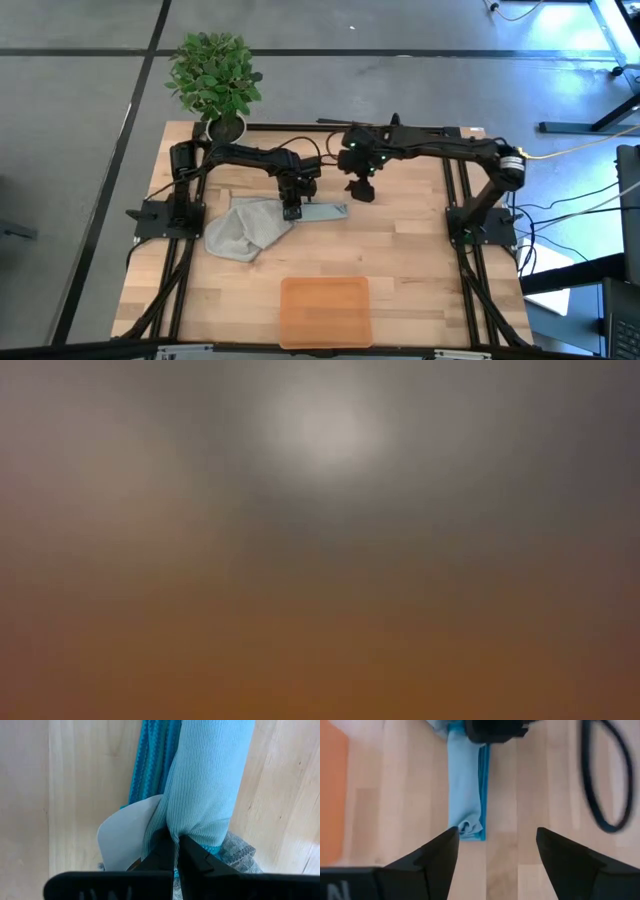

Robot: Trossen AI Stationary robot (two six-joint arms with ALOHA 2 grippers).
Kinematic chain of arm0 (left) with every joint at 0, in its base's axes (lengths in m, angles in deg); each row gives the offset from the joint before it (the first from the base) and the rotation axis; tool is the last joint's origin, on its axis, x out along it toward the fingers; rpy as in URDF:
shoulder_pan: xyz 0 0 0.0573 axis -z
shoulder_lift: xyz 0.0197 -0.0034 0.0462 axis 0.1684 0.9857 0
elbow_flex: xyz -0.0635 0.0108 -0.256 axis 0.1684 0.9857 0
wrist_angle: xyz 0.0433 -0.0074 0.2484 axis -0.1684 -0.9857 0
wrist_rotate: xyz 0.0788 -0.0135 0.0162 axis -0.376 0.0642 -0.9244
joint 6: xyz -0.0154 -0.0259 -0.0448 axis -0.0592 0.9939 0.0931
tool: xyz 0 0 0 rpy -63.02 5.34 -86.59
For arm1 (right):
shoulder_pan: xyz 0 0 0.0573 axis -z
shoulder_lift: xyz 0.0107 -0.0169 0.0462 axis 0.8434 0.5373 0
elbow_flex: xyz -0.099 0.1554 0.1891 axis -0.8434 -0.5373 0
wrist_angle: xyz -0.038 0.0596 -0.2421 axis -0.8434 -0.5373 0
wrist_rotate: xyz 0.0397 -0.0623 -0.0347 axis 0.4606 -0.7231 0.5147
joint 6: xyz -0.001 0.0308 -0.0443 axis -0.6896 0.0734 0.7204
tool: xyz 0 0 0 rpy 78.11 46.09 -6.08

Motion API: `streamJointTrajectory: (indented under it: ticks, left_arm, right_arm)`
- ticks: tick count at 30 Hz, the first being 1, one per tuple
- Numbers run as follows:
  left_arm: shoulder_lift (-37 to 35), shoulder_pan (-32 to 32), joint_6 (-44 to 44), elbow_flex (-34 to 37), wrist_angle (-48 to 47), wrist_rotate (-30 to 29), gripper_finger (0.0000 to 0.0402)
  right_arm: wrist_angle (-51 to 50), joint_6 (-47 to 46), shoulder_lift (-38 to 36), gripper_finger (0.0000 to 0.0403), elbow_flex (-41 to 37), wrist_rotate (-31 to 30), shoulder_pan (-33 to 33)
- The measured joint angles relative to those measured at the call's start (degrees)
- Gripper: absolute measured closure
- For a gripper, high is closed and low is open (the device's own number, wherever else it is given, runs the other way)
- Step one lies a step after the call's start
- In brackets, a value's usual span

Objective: Roll microfiber towels into tight, uniform cylinder then place into a basket
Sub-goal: Roll the blue towel

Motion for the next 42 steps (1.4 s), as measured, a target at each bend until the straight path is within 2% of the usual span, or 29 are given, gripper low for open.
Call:
streamJointTrajectory:
  ticks: [10,15,20,24,28,34,42]
  left_arm:
    - [0.0,0.0,0.0,0.0,0.1,0.0,0.0401]
    - [0.0,0.0,0.0,0.0,0.1,0.0,0.0401]
    - [0.0,0.0,0.0,0.0,0.1,0.0,0.0401]
    - [0.0,0.0,0.0,0.0,0.1,0.0,0.0401]
    - [0.0,0.0,0.0,0.0,0.1,0.0,0.0401]
    - [0.0,0.0,0.0,0.0,0.1,-0.1,0.0401]
    - [0.0,0.0,0.0,0.0,0.1,-0.1,0.0401]
  right_arm:
    - [1.8,-5.9,-2.1,0.0137,0.0,-0.1,-5.3]
    - [2.1,-5.8,-2.0,0.0137,0.0,-0.2,-7.0]
    - [2.2,-5.2,-2.0,0.0137,0.0,3.5,-8.1]
    - [3.7,-4.1,-1.5,0.0133,0.1,0.9,-8.6]
    - [4.0,-5.6,-0.4,0.0102,0.0,1.2,-8.6]
    - [4.3,-7.5,2.5,0.0016,0.0,0.0,-8.8]
    - [8.2,-7.5,8.2,0.001,0.0,-1.3,-9.7]
